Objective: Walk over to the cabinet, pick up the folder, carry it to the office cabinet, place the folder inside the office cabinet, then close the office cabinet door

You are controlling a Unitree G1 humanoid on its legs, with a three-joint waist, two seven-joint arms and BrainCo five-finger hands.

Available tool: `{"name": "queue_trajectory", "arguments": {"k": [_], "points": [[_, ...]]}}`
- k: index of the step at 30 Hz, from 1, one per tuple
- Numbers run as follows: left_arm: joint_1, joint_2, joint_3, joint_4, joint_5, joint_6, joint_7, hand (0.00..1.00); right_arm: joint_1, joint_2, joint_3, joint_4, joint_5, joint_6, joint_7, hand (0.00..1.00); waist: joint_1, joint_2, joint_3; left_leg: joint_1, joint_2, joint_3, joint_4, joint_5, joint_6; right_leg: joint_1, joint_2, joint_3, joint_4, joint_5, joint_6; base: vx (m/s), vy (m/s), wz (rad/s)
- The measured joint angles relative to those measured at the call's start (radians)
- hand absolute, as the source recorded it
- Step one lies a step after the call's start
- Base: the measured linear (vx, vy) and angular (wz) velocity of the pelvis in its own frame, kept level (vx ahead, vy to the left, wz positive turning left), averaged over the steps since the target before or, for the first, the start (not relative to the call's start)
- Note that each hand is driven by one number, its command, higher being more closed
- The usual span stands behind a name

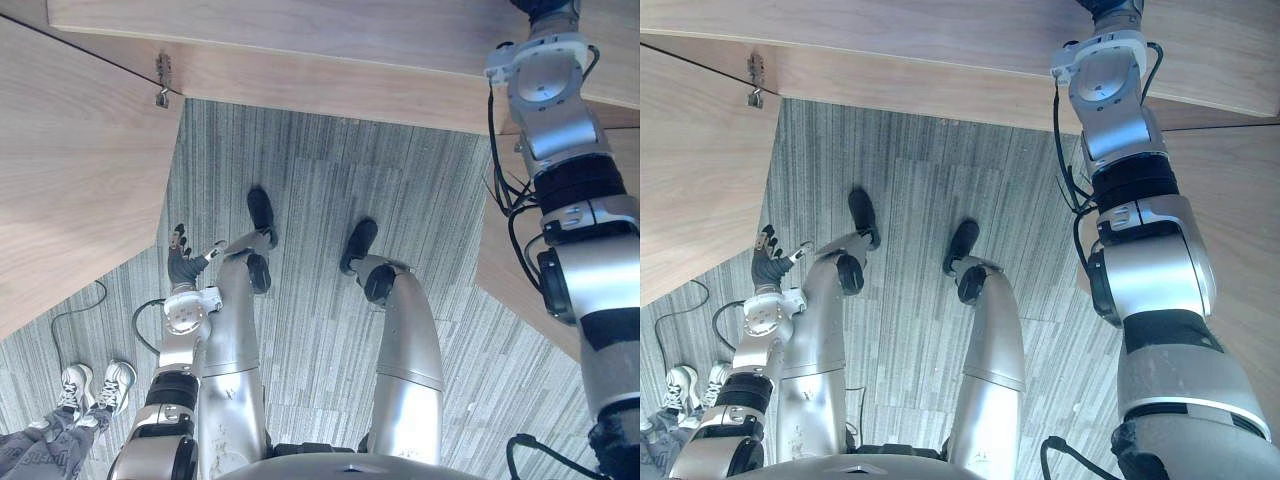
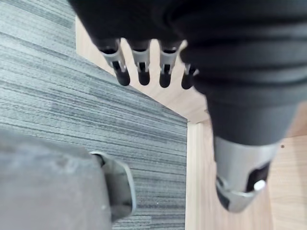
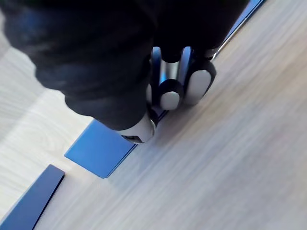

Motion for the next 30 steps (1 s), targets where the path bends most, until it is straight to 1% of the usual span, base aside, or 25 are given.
{"name": "queue_trajectory", "arguments": {"k": [1,4,7,10,12,14,15,17,18,20,21,23,25,26,28,29,30], "points": [[0.000,0.000,0.000,0.000,0.000,0.000,0.000,0.00,0.000,0.000,-0.005,0.001,0.013,0.000,0.000,1.00,0.000,0.000,0.000,0.000,0.000,0.001,0.000,0.000,0.000,0.000,-0.001,0.000,0.000,0.001,0.001,-0.05,0.012,0.00],[0.000,-0.002,0.000,0.000,0.000,0.001,0.002,0.00,0.009,0.022,-0.073,0.001,0.066,0.003,-0.001,1.00,0.000,0.000,0.000,0.001,0.001,0.004,0.006,0.006,-0.004,0.005,-0.001,0.000,-0.002,0.012,0.004,-0.05,0.012,-0.02],[0.000,-0.005,0.001,0.002,0.000,0.009,0.003,0.00,0.040,0.046,-0.156,-0.004,0.140,0.005,-0.011,1.00,0.004,0.000,0.000,0.013,0.002,0.007,0.008,0.012,0.008,0.018,-0.001,0.001,-0.002,0.013,0.004,-0.01,0.000,0.00],[0.000,-0.015,0.009,0.002,0.000,0.018,0.005,0.00,0.106,0.072,-0.263,-0.061,0.226,0.024,-0.038,1.00,0.016,0.000,0.000,0.027,0.013,0.011,0.022,0.004,0.016,0.037,0.003,0.001,-0.001,0.012,0.003,-0.04,-0.005,-0.06],[0.000,-0.015,0.013,0.002,0.000,0.028,0.008,0.00,0.159,0.097,-0.293,-0.135,0.256,0.028,-0.055,1.00,0.015,0.000,0.000,0.035,0.017,0.014,0.029,-0.003,0.019,0.044,0.008,0.006,-0.001,0.012,0.003,-0.03,-0.008,-0.13],[0.001,-0.014,0.023,0.002,0.000,0.039,0.009,0.00,0.243,0.142,-0.319,-0.282,0.255,0.029,-0.085,1.00,0.014,0.000,0.000,0.046,0.033,0.015,0.052,-0.015,0.023,0.058,0.016,0.006,0.002,0.014,-0.006,-0.03,-0.007,-0.18],[0.001,-0.015,0.025,0.002,0.000,0.042,0.009,0.00,0.263,0.157,-0.327,-0.321,0.253,0.028,-0.094,1.00,0.012,0.000,0.000,0.052,0.034,0.015,0.055,-0.017,0.024,0.063,0.017,0.007,0.004,0.014,-0.006,-0.03,-0.007,-0.12],[0.002,-0.034,0.029,0.002,0.001,0.046,0.009,0.00,0.339,0.202,-0.341,-0.484,0.244,0.028,-0.121,1.00,0.004,0.000,0.000,0.087,0.038,0.024,0.059,-0.024,0.024,0.095,0.019,0.015,0.003,0.013,-0.006,-0.02,-0.006,-0.06],[0.002,-0.039,0.029,0.002,0.002,0.050,0.008,0.00,0.357,0.211,-0.340,-0.524,0.239,0.027,-0.122,1.00,0.002,0.000,0.000,0.097,0.039,0.025,0.059,-0.027,0.022,0.104,0.020,0.017,0.002,0.013,-0.006,-0.03,-0.003,-0.07],[0.011,-0.063,0.022,0.002,0.005,0.056,0.006,0.00,0.455,0.255,-0.333,-0.705,0.179,0.022,-0.134,1.00,-0.002,0.000,0.000,0.149,0.045,0.027,0.054,-0.045,0.013,0.158,0.033,0.022,-0.018,0.009,-0.002,-0.03,-0.002,-0.10],[0.016,-0.068,0.017,0.002,0.007,0.060,0.002,0.00,0.482,0.266,-0.326,-0.744,0.162,0.019,-0.134,1.00,-0.005,-0.001,0.000,0.167,0.045,0.027,0.050,-0.047,0.012,0.175,0.034,0.022,-0.025,0.007,0.001,-0.03,-0.006,-0.08],[0.035,-0.086,0.012,0.002,0.020,0.067,-0.007,0.00,0.568,0.284,-0.299,-0.849,0.123,0.012,-0.131,1.00,-0.007,-0.001,0.000,0.227,0.045,0.039,0.022,-0.050,0.012,0.233,0.038,0.022,-0.060,0.004,-0.005,-0.01,-0.010,-0.09],[0.073,-0.093,0.008,0.005,0.028,0.075,-0.009,0.00,0.700,0.320,-0.246,-0.969,0.080,-0.012,-0.106,1.00,-0.011,-0.001,0.000,0.322,0.045,0.059,-0.028,-0.050,0.010,0.322,0.046,0.022,-0.123,0.017,-0.002,0.02,-0.014,-0.17],[0.083,-0.093,0.008,0.004,0.035,0.076,-0.009,0.00,0.734,0.333,-0.228,-0.991,0.069,-0.017,-0.101,1.00,-0.011,-0.001,-0.001,0.348,0.045,0.063,-0.040,-0.051,0.009,0.347,0.049,0.022,-0.141,0.022,-0.001,0.06,-0.023,-0.16],[0.116,-0.095,0.013,0.008,0.052,0.082,-0.028,0.00,0.865,0.379,-0.157,-1.052,0.029,-0.036,-0.053,1.00,-0.012,-0.002,-0.004,0.450,0.045,0.082,-0.086,-0.055,0.001,0.449,0.057,0.021,-0.206,0.037,0.006,0.10,-0.041,-0.13],[0.127,-0.095,0.016,0.012,0.063,0.082,-0.032,0.00,0.906,0.395,-0.127,-1.060,0.006,-0.043,-0.029,1.00,-0.013,-0.003,-0.011,0.481,0.045,0.084,-0.101,-0.056,0.000,0.483,0.063,0.021,-0.232,0.046,0.003,0.14,-0.038,-0.15],[0.142,-0.102,0.020,0.027,0.072,0.084,-0.036,0.00,0.984,0.419,-0.071,-1.061,-0.029,-0.053,0.000,1.00,-0.014,-0.007,-0.044,0.520,0.045,0.092,-0.125,-0.056,0.000,0.526,0.071,0.020,-0.274,0.060,0.017,0.13,-0.021,-0.11]]}}
